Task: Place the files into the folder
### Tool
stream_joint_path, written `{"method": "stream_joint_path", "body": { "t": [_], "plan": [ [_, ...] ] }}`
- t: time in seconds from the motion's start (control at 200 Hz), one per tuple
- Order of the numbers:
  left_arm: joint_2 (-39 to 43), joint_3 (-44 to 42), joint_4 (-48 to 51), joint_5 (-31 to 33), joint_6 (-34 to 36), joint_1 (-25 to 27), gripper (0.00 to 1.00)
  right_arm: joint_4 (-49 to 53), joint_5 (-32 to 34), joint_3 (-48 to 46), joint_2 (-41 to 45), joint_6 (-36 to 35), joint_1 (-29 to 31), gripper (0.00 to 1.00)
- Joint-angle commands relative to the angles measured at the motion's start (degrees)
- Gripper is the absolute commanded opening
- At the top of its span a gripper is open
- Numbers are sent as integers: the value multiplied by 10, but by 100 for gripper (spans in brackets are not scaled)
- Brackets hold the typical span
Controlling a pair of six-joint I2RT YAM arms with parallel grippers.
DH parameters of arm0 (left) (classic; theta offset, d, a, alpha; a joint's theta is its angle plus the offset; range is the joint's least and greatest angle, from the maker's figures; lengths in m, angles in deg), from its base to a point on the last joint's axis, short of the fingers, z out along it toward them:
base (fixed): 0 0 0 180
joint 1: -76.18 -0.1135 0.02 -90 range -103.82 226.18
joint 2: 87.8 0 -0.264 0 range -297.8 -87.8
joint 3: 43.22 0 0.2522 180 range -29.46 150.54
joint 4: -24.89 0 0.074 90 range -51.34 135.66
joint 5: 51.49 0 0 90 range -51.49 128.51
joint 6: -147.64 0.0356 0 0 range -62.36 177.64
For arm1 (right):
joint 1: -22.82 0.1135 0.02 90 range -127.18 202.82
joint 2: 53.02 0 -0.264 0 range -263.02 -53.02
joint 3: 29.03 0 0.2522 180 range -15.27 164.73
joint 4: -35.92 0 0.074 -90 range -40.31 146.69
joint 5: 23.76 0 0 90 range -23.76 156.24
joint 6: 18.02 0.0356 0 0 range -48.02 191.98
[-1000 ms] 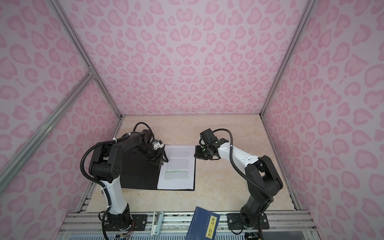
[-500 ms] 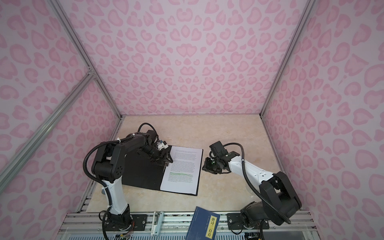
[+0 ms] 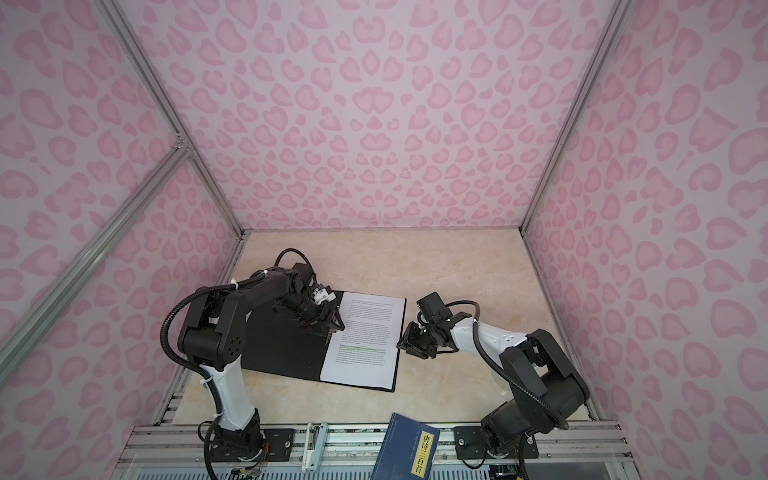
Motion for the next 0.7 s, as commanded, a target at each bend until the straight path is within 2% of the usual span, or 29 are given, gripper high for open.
{"method": "stream_joint_path", "body": {
  "t": [0.0,0.41,0.695],
  "plan": [
    [9,-7,5,10,7,0,77,-13,3,13,-22,3,-5,40],
    [23,-35,-9,18,-8,-1,80,-31,-23,56,-100,-7,-23,41],
    [-7,-33,-12,-43,-16,-1,80,-21,-35,85,-140,-26,-47,41]
  ]
}}
